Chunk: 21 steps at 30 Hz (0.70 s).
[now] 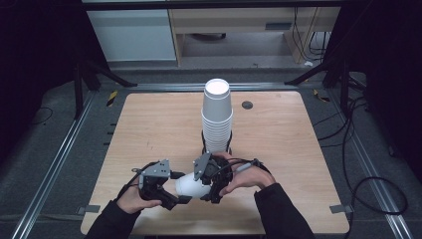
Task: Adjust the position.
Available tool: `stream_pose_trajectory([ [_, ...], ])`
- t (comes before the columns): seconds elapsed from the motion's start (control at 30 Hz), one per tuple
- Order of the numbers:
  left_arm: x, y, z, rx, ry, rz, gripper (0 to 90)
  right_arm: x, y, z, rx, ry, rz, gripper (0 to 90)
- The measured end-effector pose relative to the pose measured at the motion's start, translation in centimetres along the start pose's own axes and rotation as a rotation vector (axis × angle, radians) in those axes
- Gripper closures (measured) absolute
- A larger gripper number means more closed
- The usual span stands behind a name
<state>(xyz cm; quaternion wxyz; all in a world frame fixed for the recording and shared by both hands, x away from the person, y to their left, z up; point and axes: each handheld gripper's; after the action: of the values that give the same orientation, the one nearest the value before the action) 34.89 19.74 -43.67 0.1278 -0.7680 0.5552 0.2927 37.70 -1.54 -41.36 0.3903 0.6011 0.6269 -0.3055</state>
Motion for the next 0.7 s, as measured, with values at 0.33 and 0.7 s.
stream_pose_trajectory([
  [0.33, 0.11, 0.17, -0.05, 0.014, -0.009, 0.002, 19.9, 0.57, -0.26, -0.65, -0.022, -0.009, 0.013, 8.0],
  [0.7, -0.03, 0.06, 0.01, 0.028, -0.006, -0.010, 20.9, 0.79, -0.15, -0.68, -0.025, -0.006, 0.028, 6.7],
])
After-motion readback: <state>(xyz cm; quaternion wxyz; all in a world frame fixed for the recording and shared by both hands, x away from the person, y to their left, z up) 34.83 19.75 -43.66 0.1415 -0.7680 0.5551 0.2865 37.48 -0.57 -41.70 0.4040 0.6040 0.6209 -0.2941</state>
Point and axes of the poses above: each handheld gripper's, and its own axes: x roughly forward along the jaws, z roughly out of its underside, y roughly to its right, and after that the axes turned 3 degrees about -z, right-handed
